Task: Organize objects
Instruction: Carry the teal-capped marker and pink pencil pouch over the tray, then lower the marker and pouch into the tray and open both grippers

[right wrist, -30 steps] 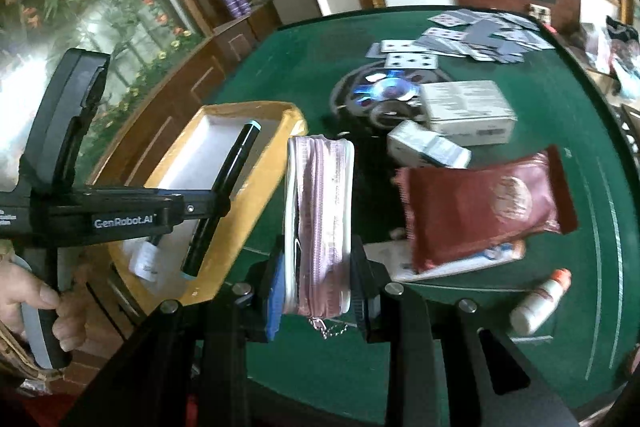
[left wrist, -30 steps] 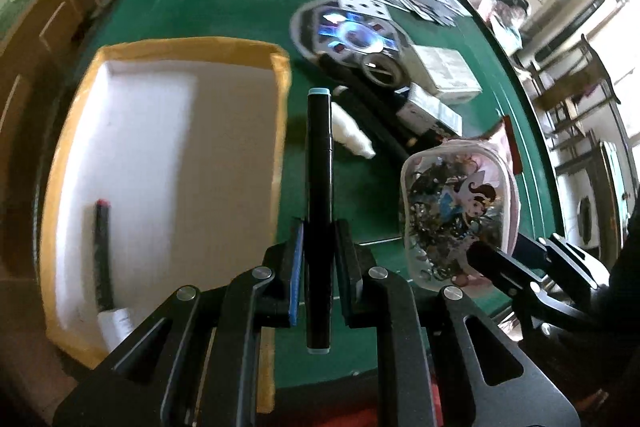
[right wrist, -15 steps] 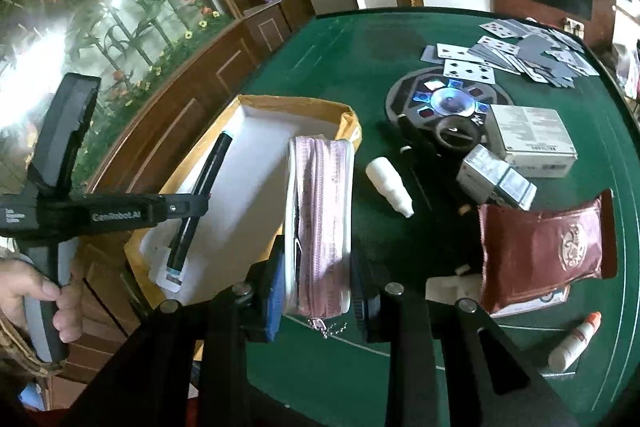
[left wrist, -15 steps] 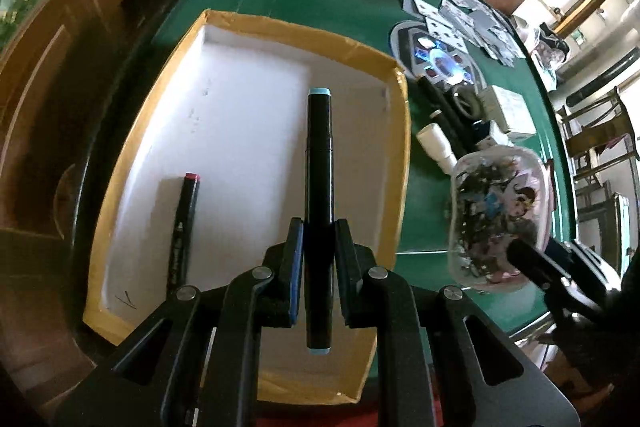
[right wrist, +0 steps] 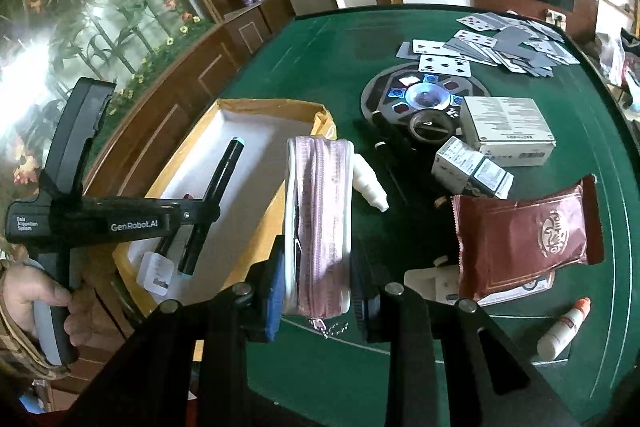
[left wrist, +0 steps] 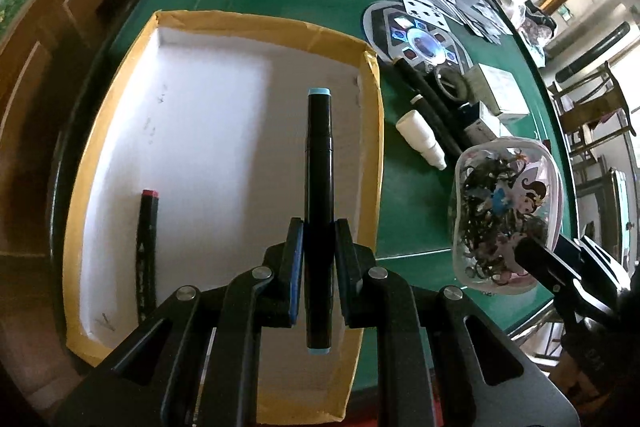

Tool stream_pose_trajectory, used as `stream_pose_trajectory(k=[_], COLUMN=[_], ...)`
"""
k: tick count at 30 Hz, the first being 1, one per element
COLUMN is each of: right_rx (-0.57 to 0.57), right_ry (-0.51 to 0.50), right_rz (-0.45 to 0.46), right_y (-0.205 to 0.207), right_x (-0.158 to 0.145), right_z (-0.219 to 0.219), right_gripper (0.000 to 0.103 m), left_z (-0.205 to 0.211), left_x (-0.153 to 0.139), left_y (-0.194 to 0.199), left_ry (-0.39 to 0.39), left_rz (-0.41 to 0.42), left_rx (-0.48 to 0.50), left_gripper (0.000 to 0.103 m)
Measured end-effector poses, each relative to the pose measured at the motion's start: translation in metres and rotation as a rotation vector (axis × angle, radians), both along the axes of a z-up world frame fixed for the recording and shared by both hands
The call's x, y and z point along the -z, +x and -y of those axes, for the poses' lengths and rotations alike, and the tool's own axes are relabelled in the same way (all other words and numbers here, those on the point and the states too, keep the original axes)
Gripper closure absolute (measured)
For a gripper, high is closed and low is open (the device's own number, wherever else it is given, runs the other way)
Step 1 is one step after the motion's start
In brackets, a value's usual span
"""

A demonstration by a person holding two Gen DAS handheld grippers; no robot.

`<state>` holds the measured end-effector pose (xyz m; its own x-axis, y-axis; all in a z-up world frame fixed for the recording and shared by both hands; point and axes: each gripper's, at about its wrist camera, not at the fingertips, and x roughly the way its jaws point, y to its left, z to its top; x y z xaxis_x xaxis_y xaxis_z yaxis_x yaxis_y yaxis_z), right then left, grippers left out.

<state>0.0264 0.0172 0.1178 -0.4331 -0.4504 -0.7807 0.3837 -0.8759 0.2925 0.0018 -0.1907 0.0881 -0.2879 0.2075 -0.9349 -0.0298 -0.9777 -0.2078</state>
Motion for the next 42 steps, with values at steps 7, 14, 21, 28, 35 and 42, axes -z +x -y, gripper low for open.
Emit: stream_pose_trajectory(k=[7,14,21,28,35,42], right_rx=[-0.001,-0.026,-0.07,-0.117,-0.122,-0.149], right_ry=[-0.002,-0.026,-0.055,-0.068,-0.04,-0.022], right_rz=[-0.002,-0.011,-0.012,0.048,0.139,0.175], right_y=[0.001,0.002,0.006,0.006,-0.001,0.0], right_x=[-0.001,-0.005,-0.007,0.011,0.04,0.054], right_z=[0.007,0.034,0.073,0.113,0.139,0.155], right_gripper=[0.075,0.075,0.075,0.075,0.075,0.075], left_z=[0.008,0.038,0.093,0.135,0.135,0.143], left_x=[-0.001,-0.008,-0.019,-0.002,0.02,0.032], left_y=[0.0,0.003,0.01,0.007,0.011,0.024], left_ry=[0.004,-0.004,-0.007,-0.018,-0.066,-0.106], left_rz=[-0.001,-0.011,-0.042,0.012,0.06,0.102], left_rx=[0.007,-0.015,-0.065,-0.057,-0.007,0.036], left_gripper=[0.089,0.089,0.089,0.089,0.089,0.089])
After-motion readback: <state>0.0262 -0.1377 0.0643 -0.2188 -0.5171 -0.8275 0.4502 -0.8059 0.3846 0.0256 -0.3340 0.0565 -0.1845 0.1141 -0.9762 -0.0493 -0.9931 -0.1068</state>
